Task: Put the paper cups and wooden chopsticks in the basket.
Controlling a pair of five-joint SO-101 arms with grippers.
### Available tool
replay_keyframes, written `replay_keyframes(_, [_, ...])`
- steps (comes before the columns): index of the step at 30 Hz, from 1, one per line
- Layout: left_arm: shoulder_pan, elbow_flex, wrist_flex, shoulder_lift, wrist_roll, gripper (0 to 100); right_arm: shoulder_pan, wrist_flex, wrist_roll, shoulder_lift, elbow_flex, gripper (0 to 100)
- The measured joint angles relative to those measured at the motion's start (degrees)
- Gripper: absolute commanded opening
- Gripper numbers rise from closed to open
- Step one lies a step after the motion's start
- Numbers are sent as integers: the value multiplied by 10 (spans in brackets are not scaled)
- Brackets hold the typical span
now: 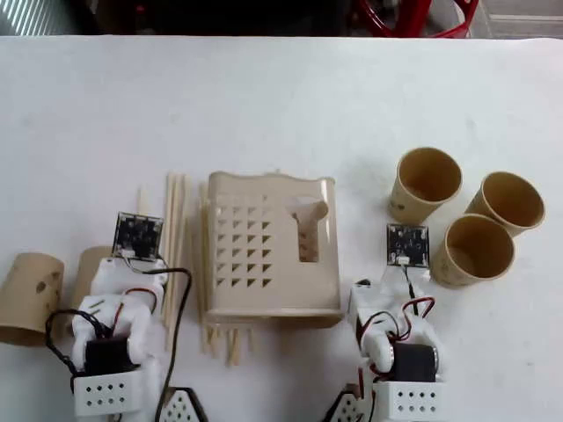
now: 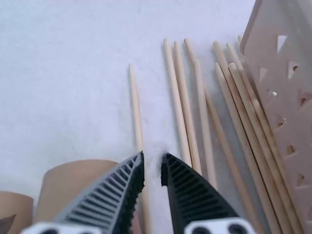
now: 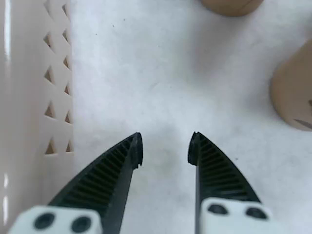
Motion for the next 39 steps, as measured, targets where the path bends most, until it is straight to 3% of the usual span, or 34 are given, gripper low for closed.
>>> replay_keyframes(27, [-26,0,22,0,0,81,-1,0,0,0,0,162])
replay_keyframes(36, [-26,0,37,0,0,82,-38,0,0,0,0,162])
replay_keyframes(39, [-26,0,37,0,0,82,-89,4,0,0,0,163])
